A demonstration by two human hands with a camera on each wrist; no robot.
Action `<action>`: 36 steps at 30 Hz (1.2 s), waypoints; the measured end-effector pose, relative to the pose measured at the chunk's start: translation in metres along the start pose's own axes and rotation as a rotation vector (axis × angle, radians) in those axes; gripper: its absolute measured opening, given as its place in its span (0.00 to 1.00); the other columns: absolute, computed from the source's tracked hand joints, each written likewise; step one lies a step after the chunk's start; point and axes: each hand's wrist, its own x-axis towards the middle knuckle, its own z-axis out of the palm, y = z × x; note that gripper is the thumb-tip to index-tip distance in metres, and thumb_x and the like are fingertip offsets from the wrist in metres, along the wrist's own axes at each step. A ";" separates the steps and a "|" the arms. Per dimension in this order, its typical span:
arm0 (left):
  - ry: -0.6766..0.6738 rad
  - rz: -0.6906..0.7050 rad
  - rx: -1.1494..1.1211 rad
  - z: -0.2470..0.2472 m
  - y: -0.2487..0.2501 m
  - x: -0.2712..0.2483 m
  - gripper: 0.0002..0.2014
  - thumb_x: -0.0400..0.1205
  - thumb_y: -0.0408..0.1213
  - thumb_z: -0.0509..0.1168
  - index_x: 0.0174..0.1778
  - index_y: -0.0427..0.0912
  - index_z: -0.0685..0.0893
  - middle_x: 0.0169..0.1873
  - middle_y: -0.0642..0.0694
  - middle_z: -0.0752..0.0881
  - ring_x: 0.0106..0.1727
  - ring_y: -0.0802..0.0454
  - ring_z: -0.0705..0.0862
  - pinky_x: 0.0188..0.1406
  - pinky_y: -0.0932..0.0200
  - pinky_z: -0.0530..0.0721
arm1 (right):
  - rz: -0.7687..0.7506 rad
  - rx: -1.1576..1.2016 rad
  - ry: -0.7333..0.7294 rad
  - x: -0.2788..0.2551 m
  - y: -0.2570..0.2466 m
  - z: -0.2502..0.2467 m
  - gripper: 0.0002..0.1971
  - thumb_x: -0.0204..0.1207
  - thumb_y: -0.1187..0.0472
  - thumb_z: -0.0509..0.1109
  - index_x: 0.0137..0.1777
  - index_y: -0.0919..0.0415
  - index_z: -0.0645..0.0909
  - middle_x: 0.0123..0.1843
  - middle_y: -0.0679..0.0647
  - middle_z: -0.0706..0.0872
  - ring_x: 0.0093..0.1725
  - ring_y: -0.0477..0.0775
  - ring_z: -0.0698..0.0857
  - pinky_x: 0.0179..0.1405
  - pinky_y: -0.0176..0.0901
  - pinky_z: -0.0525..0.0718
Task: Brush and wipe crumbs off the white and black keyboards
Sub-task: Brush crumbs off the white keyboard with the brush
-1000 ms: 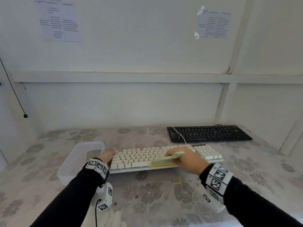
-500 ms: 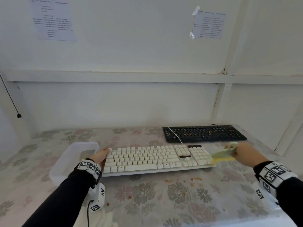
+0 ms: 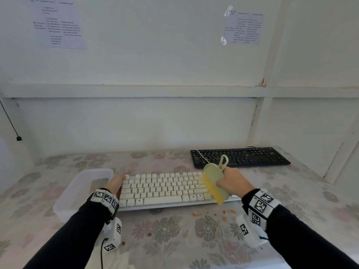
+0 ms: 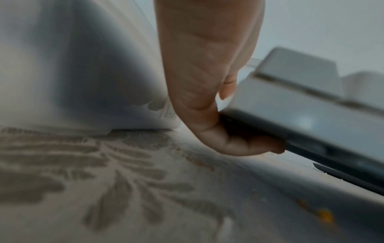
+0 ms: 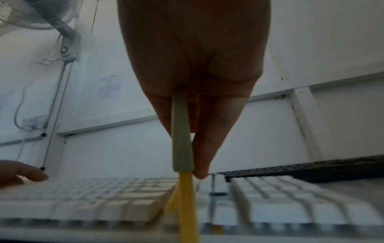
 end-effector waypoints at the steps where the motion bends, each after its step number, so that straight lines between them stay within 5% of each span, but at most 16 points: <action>1: 0.013 0.006 0.005 -0.001 0.000 0.002 0.13 0.85 0.41 0.55 0.41 0.37 0.78 0.39 0.35 0.82 0.40 0.40 0.82 0.43 0.49 0.80 | 0.043 -0.017 0.010 -0.001 0.005 -0.001 0.05 0.75 0.68 0.63 0.49 0.62 0.72 0.34 0.50 0.75 0.34 0.49 0.78 0.24 0.29 0.71; 7: 0.134 0.068 0.132 -0.012 -0.003 0.049 0.17 0.87 0.39 0.52 0.32 0.39 0.73 0.33 0.39 0.76 0.32 0.45 0.75 0.34 0.51 0.73 | 0.214 -0.121 0.154 -0.010 0.043 -0.039 0.05 0.79 0.66 0.58 0.52 0.65 0.73 0.34 0.52 0.73 0.32 0.47 0.74 0.27 0.34 0.70; 9: 0.128 0.099 0.185 -0.010 -0.003 0.059 0.16 0.87 0.37 0.50 0.44 0.34 0.80 0.47 0.32 0.79 0.42 0.38 0.81 0.48 0.48 0.76 | 0.203 -0.050 0.249 -0.007 0.042 -0.046 0.06 0.81 0.63 0.56 0.48 0.65 0.72 0.32 0.51 0.73 0.30 0.47 0.74 0.29 0.38 0.71; 11: 0.140 0.078 0.194 0.002 0.008 0.024 0.20 0.88 0.34 0.49 0.71 0.27 0.72 0.69 0.26 0.73 0.69 0.30 0.74 0.68 0.42 0.72 | 0.180 0.007 0.297 -0.003 0.039 -0.045 0.07 0.81 0.62 0.56 0.46 0.66 0.71 0.31 0.51 0.74 0.29 0.46 0.74 0.27 0.37 0.71; 13: 0.138 0.088 0.218 0.015 0.013 -0.002 0.23 0.88 0.35 0.50 0.76 0.24 0.64 0.75 0.25 0.66 0.76 0.29 0.66 0.72 0.41 0.68 | 0.170 0.021 0.265 0.001 0.037 -0.038 0.06 0.82 0.63 0.57 0.46 0.66 0.71 0.31 0.50 0.75 0.28 0.45 0.75 0.24 0.33 0.69; 16: 0.164 0.111 0.155 0.019 0.011 0.001 0.25 0.87 0.41 0.52 0.76 0.28 0.66 0.75 0.29 0.68 0.76 0.34 0.67 0.73 0.45 0.66 | 0.207 -0.008 0.198 -0.002 0.039 -0.029 0.13 0.84 0.59 0.54 0.37 0.63 0.68 0.31 0.51 0.74 0.29 0.44 0.73 0.30 0.37 0.71; 20: 0.206 0.152 0.052 0.019 0.008 0.006 0.23 0.84 0.47 0.55 0.67 0.32 0.76 0.68 0.32 0.76 0.70 0.36 0.73 0.71 0.45 0.70 | 0.263 -0.078 0.095 -0.016 0.043 -0.035 0.17 0.83 0.62 0.53 0.32 0.62 0.67 0.33 0.51 0.74 0.31 0.45 0.74 0.28 0.34 0.69; 22: 0.206 0.176 0.000 0.019 0.006 0.006 0.19 0.83 0.48 0.55 0.52 0.35 0.81 0.47 0.33 0.88 0.55 0.37 0.80 0.57 0.48 0.78 | 0.288 -0.080 0.081 -0.019 0.043 -0.045 0.10 0.83 0.62 0.54 0.42 0.65 0.70 0.41 0.55 0.78 0.36 0.48 0.77 0.33 0.34 0.73; 24: 0.187 0.193 -0.051 0.021 0.005 -0.001 0.18 0.82 0.50 0.55 0.38 0.39 0.79 0.25 0.40 0.86 0.37 0.42 0.80 0.42 0.53 0.78 | 0.267 -0.017 0.149 -0.018 0.039 -0.052 0.06 0.82 0.62 0.56 0.49 0.64 0.70 0.43 0.56 0.79 0.32 0.47 0.77 0.25 0.32 0.75; 27: 0.186 0.228 -0.118 0.019 0.005 -0.004 0.19 0.77 0.55 0.55 0.37 0.42 0.78 0.33 0.37 0.83 0.34 0.43 0.80 0.43 0.51 0.79 | 0.136 0.103 0.284 -0.012 0.028 -0.046 0.13 0.83 0.62 0.58 0.62 0.71 0.73 0.36 0.52 0.78 0.27 0.43 0.76 0.14 0.24 0.73; 29: 0.184 0.236 -0.162 0.018 0.005 -0.005 0.18 0.77 0.55 0.55 0.32 0.44 0.77 0.27 0.40 0.83 0.31 0.43 0.80 0.37 0.54 0.79 | 0.090 0.141 0.317 -0.008 0.024 -0.036 0.17 0.83 0.64 0.58 0.68 0.71 0.69 0.41 0.56 0.79 0.27 0.44 0.77 0.15 0.24 0.75; 32: 0.164 0.239 -0.184 0.019 0.005 -0.006 0.19 0.79 0.52 0.54 0.28 0.45 0.74 0.19 0.44 0.80 0.27 0.44 0.78 0.31 0.57 0.77 | 0.131 0.075 0.216 -0.011 0.022 -0.020 0.03 0.82 0.64 0.57 0.52 0.62 0.72 0.32 0.52 0.77 0.25 0.45 0.74 0.15 0.24 0.71; 34: 0.155 0.237 -0.191 0.018 0.004 -0.006 0.18 0.78 0.54 0.54 0.28 0.45 0.74 0.23 0.43 0.80 0.26 0.45 0.78 0.31 0.57 0.76 | 0.187 0.054 0.128 -0.020 0.026 -0.014 0.13 0.83 0.64 0.56 0.36 0.62 0.71 0.27 0.51 0.73 0.25 0.45 0.74 0.17 0.23 0.71; 36: 0.150 0.239 -0.208 0.018 0.002 -0.004 0.19 0.79 0.53 0.53 0.27 0.46 0.73 0.18 0.45 0.80 0.21 0.46 0.79 0.29 0.59 0.77 | 0.241 0.097 0.040 -0.029 0.031 -0.011 0.13 0.82 0.63 0.57 0.34 0.61 0.71 0.30 0.53 0.76 0.33 0.51 0.83 0.30 0.30 0.83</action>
